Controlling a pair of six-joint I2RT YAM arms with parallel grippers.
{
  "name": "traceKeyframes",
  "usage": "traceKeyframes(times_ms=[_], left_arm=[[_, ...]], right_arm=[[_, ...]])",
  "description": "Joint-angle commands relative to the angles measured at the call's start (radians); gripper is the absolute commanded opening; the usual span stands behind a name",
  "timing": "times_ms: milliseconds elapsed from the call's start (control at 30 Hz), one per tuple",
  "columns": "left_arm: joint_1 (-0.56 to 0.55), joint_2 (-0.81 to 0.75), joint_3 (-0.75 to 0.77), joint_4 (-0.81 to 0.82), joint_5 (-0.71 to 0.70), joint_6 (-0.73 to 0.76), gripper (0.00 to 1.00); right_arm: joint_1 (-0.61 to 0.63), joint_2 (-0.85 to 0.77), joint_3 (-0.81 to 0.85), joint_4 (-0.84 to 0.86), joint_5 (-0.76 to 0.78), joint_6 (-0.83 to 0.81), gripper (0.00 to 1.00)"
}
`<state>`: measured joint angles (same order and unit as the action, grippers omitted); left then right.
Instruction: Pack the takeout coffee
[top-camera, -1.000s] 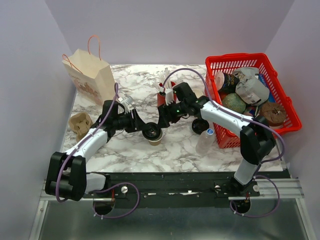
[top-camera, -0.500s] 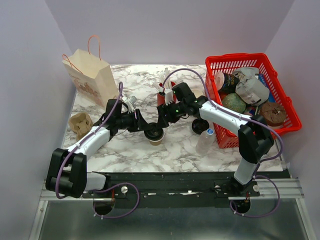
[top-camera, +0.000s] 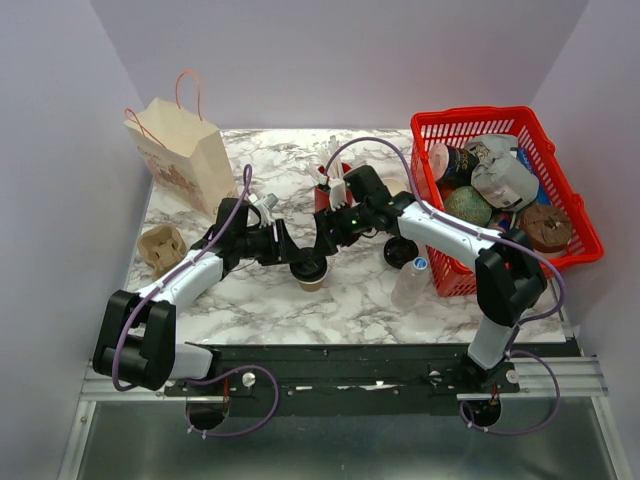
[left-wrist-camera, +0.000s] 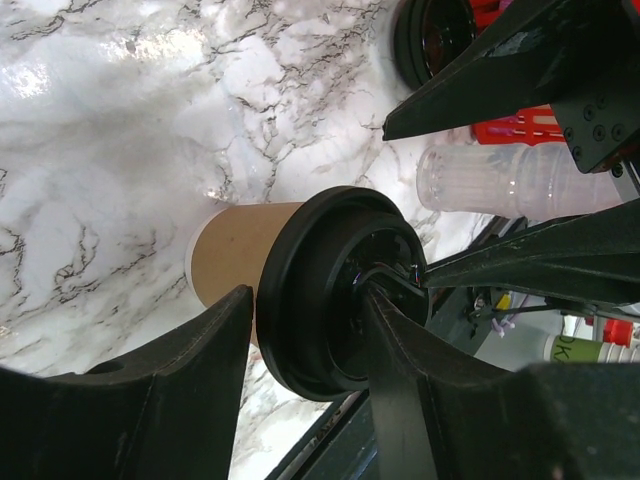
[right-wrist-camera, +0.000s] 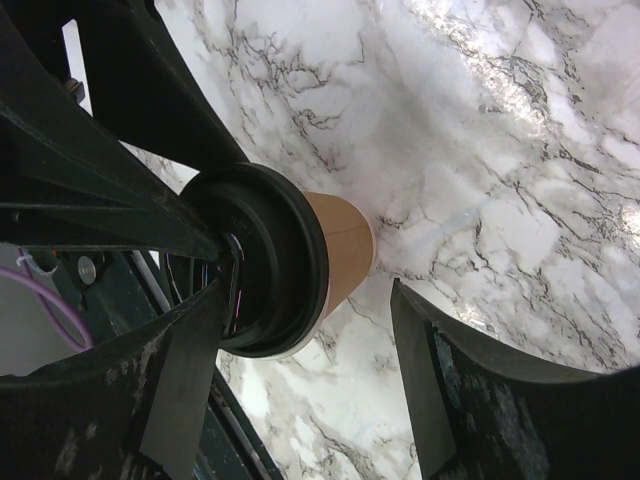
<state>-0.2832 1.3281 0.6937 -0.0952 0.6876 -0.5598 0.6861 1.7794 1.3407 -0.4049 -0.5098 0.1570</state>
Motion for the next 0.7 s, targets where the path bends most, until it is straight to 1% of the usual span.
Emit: traceKeyframes(times_ms=[0,67,167,667], left_arm=[[-0.010,0.013,0.030,-0.008,-0.020,0.017,0.60],[-0.013,0.014,0.032,-0.009,-0.023,0.018,0.63],[-0.017,0.020,0.040,-0.014,-0.023,0.024,0.63],[-0.022,0.017,0.052,-0.046,-0.031,0.049,0.64]], right_arm=[[0.006,0.022,0.022,0.003,0.005,0.003,0.76],[0.006,0.020,0.018,0.001,0.005,0.003,0.76],[0.006,0.017,0.015,-0.005,0.008,0.000,0.76],[0.006,-0.011,-0.031,-0.022,0.013,-0.017,0.76]])
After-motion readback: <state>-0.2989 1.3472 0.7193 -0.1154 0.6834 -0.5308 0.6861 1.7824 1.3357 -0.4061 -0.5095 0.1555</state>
